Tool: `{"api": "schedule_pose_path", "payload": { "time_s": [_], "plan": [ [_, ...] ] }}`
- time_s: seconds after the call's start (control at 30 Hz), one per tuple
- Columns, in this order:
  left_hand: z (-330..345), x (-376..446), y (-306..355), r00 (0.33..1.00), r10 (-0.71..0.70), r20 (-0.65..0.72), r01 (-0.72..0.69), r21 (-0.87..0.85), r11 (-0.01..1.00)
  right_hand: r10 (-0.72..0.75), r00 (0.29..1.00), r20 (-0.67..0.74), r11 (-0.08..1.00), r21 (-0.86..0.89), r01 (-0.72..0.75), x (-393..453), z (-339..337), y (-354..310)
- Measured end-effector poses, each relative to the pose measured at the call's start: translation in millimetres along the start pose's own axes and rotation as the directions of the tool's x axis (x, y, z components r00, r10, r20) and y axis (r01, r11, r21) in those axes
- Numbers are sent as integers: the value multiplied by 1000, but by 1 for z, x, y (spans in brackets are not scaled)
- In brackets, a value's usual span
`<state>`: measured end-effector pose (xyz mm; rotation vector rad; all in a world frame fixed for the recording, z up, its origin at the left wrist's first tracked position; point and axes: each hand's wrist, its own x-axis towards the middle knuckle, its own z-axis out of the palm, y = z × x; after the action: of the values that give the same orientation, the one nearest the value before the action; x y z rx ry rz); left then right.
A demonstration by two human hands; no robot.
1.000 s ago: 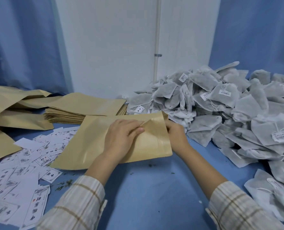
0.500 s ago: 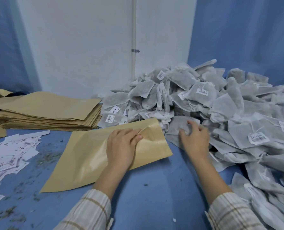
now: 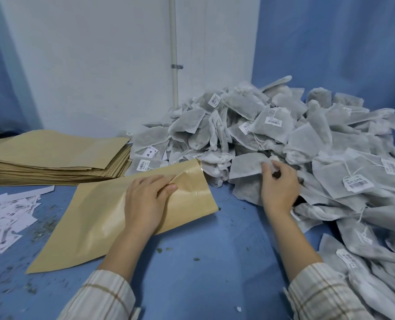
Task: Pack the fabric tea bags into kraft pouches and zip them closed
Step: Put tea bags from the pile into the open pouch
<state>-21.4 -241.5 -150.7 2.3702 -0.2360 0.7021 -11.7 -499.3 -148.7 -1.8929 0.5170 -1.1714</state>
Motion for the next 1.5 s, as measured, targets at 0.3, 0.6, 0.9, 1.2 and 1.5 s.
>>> {"api": "schedule_pose_path", "payload": {
  "time_s": [0.3, 0.6, 0.9, 1.2, 1.5],
  "plan": [
    [-4, 1, 6, 998, 50, -33, -53, -113, 992, -196, 897, 396, 924, 382, 33, -33, -1, -42],
    [-8, 1, 11, 994, 112, -21, -113, -226, 967, -155, 296, 942, 987, 157, 18, -46, 1, -58],
    [-5, -3, 14, 996, 86, -2, -85, -127, 988, 109, 889, 445, 750, -624, 221, -17, 2, -15],
    [-3, -3, 10, 998, 65, 4, -65, -72, 995, 157, 944, 289, 983, 43, -177, -10, -1, -12],
    [-2, -5, 16, 997, 75, -25, -78, -151, 985, -22, 497, 868, 975, 128, -180, -49, 12, -49]
  ]
}}
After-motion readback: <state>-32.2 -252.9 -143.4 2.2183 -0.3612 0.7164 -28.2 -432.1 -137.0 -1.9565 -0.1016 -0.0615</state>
